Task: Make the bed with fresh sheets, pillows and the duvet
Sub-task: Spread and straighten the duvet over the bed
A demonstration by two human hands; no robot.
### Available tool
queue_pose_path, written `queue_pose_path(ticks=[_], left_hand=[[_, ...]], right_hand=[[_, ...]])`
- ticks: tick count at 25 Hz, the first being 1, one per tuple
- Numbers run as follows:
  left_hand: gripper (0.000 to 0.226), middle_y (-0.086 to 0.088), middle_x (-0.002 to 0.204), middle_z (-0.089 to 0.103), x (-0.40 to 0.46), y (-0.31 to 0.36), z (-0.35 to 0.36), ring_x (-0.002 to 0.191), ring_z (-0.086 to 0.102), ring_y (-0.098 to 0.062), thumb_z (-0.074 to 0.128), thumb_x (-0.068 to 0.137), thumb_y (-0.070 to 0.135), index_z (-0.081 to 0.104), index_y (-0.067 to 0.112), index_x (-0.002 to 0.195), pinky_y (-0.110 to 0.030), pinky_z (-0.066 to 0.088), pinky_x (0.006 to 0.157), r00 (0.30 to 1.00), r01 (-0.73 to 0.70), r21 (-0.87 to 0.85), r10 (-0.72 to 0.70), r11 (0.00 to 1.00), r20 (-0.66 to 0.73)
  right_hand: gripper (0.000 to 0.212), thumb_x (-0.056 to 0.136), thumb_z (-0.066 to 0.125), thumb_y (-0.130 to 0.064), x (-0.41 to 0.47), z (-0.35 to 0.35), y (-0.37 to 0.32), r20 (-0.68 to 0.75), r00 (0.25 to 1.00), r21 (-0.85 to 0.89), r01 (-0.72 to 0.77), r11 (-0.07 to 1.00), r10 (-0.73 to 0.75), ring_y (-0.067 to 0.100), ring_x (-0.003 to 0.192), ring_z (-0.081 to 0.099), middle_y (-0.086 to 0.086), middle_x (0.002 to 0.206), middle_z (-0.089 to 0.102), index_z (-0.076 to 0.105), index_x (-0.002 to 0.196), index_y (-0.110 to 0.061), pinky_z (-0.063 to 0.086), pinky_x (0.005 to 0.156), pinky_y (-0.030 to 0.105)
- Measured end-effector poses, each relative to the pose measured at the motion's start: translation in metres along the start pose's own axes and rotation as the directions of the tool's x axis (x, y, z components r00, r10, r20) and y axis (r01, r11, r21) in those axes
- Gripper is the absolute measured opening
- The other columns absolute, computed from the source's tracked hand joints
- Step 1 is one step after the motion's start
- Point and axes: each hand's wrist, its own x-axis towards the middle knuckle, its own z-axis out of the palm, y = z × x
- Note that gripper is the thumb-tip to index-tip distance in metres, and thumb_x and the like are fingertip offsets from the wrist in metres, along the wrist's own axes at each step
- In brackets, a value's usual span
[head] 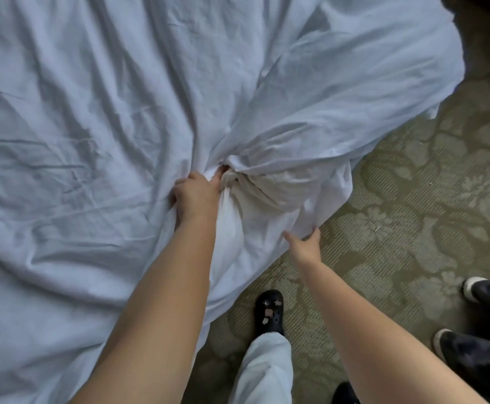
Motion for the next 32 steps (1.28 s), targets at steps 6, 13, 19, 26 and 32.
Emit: queue_pose_path(ticks=[6,13,19,26,32], left_hand=[[0.066,-0.017,0.120,0.044,0.016,0.005,0.018,0.101,0.057,-0.033,0.030,0.102,0.014,-0.007,0.042,0.149,-0.040,0.051,0.075,0.998,0.045,-0.080,-0.041,0.996,0.039],[0.075,-0.016,0.124,0.044,-0.024,0.000,0.006,0.107,0.054,-0.032,0.036,0.099,0.015,-0.012,0.046,0.147,-0.039,0.046,0.079,1.000,-0.023,-0.236,0.022,0.971,-0.007],[0.050,-0.018,0.118,0.059,-0.124,-0.006,-0.012,0.110,0.057,-0.031,0.053,0.089,0.009,0.043,0.012,0.138,-0.033,0.042,0.081,0.994,0.107,-0.880,-0.023,0.463,0.109],[0.061,-0.016,0.135,0.043,-0.194,0.018,-0.022,0.123,0.046,-0.034,0.061,0.088,0.032,0.030,0.010,0.136,-0.043,0.042,0.096,0.972,0.232,-0.736,-0.170,0.636,0.160],[0.031,-0.008,0.122,0.053,-0.248,0.046,-0.037,0.110,0.057,-0.028,0.044,0.094,0.010,0.044,0.009,0.125,-0.037,0.047,0.083,0.967,0.064,-0.637,-0.206,0.768,-0.152]], right_hand=[[0.063,0.091,0.064,-0.021,0.008,0.006,-0.009,-0.063,0.997,0.288,-0.013,0.958,0.032,0.026,0.119,0.049,0.003,0.137,0.045,0.030,0.144,-0.020,0.040,0.092,0.039],[0.029,0.096,0.038,-0.014,-0.078,0.020,-0.023,0.017,0.962,0.109,0.269,0.957,-0.272,0.012,0.055,0.028,0.000,0.064,0.033,0.034,0.067,-0.012,0.024,0.050,0.026],[0.022,0.091,0.041,-0.012,-0.172,0.011,-0.073,0.225,0.918,0.182,0.289,0.940,-0.326,0.021,0.062,0.040,0.004,0.067,0.038,0.041,0.069,-0.010,0.032,0.056,0.028],[0.016,0.093,0.041,-0.011,-0.216,-0.028,-0.060,0.301,0.890,0.223,0.284,0.932,-0.343,0.025,0.082,0.054,0.010,0.087,0.056,0.052,0.083,-0.006,0.049,0.071,0.033],[0.090,0.084,0.068,-0.032,-0.236,-0.023,-0.045,0.240,0.945,0.052,0.215,0.975,-0.221,0.035,0.131,0.038,0.011,0.149,0.029,0.010,0.149,-0.011,0.039,0.104,0.045]])
